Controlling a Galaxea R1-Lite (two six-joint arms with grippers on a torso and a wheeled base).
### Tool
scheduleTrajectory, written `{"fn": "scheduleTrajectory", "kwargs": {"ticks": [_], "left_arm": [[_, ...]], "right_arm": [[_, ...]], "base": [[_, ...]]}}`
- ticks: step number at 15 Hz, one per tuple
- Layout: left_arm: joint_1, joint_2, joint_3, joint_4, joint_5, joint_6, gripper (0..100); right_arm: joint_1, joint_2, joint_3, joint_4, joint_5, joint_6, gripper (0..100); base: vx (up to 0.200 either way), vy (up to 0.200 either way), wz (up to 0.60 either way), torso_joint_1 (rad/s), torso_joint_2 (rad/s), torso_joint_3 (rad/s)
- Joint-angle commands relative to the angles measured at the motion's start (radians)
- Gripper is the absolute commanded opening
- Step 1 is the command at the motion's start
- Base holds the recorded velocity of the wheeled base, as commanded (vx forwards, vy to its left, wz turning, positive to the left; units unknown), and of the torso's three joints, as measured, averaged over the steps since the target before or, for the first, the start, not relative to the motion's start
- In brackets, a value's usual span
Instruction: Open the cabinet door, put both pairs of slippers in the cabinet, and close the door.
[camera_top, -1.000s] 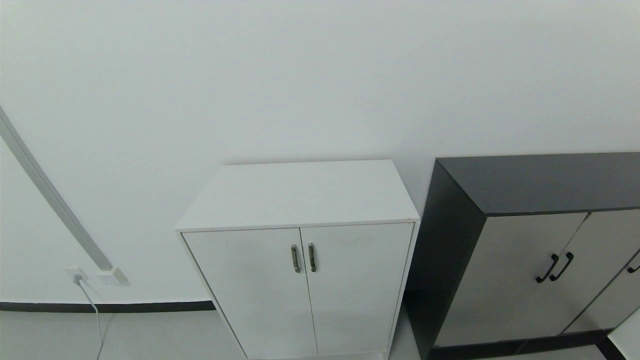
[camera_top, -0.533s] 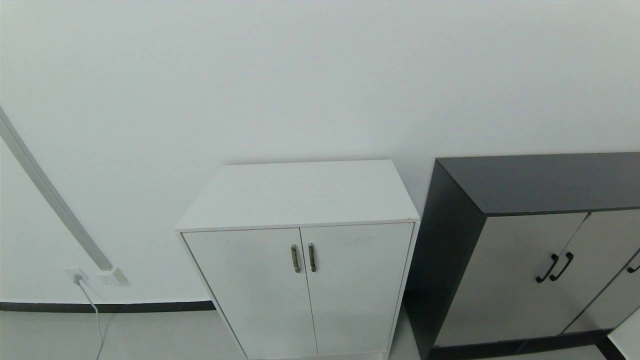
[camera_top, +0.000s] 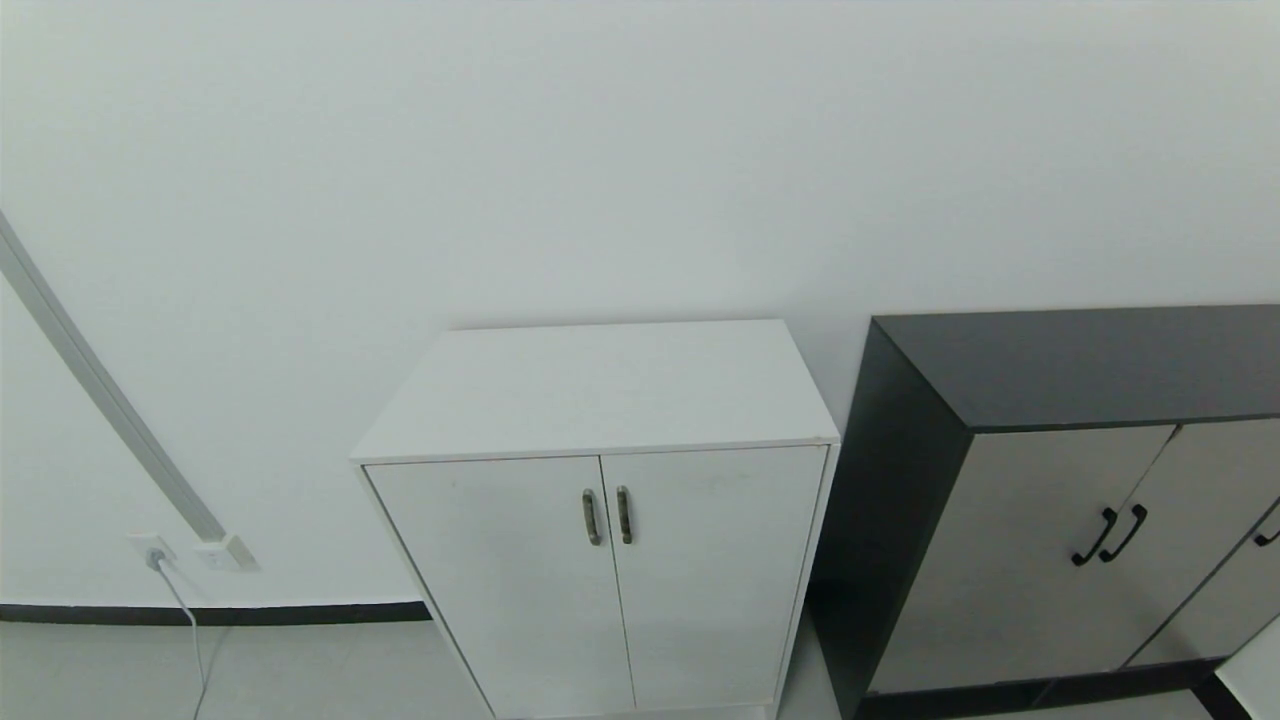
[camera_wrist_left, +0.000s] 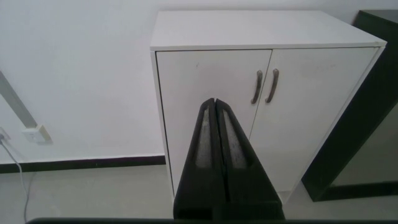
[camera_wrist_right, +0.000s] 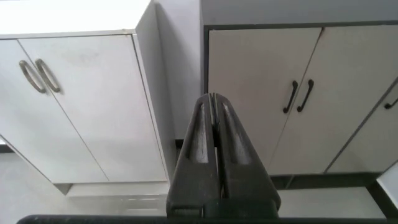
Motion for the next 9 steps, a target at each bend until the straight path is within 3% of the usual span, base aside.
{"fn": "scheduleTrajectory", "kwargs": {"ticks": [1, 9], "left_arm": [[0.000, 0.001, 0.000, 0.000, 0.000, 0.000, 0], [0.000, 0.001, 0.000, 0.000, 0.000, 0.001, 0]], "right_arm": [[0.001, -0.002, 0.000, 0.000, -0.014, 0.011, 0], [0.001, -0.002, 0.002, -0.007, -0.118, 0.082, 0]], "base": [[0.000, 0.000, 0.00, 0.000, 0.00, 0.000], [0.000, 0.000, 0.00, 0.000, 0.00, 0.000]]}}
